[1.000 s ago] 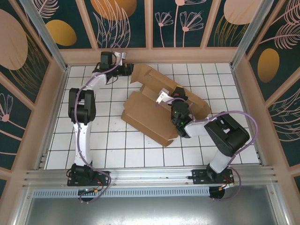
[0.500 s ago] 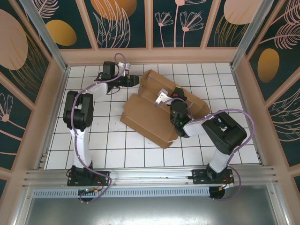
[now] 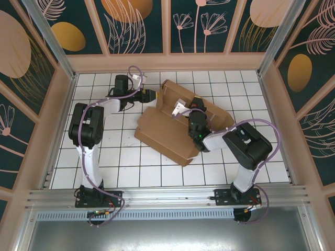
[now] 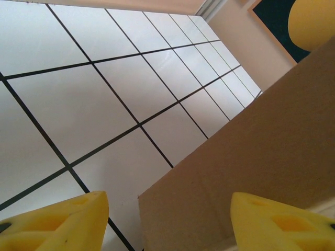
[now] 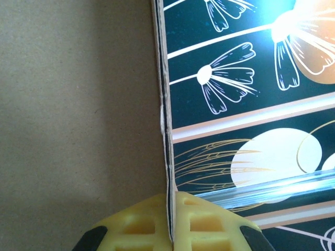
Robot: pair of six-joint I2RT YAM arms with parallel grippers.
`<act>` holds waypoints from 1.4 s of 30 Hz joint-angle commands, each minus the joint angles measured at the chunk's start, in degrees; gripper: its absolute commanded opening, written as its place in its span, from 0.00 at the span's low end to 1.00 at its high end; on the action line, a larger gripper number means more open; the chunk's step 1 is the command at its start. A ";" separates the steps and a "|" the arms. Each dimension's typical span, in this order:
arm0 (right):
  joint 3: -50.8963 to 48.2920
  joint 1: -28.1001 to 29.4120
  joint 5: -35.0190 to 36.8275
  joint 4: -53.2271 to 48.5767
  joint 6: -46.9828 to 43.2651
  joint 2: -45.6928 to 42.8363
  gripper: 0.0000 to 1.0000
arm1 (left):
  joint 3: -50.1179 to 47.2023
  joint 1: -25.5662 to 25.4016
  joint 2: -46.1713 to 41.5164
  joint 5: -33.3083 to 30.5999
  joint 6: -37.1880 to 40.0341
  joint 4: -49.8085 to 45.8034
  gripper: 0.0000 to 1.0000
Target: Fold the paper box
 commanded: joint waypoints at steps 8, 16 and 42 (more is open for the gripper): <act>0.99 0.70 0.93 10.80 -5.78 7.63 0.00 | -1.04 -0.32 -0.05 -2.32 2.63 1.10 0.63; -0.52 1.09 3.14 25.87 -13.34 14.70 0.00 | -2.69 -0.48 -0.37 -2.37 3.66 1.29 0.63; 0.30 3.07 4.74 24.01 -12.14 15.11 0.00 | -9.33 -2.25 -5.20 -1.21 14.66 2.08 0.81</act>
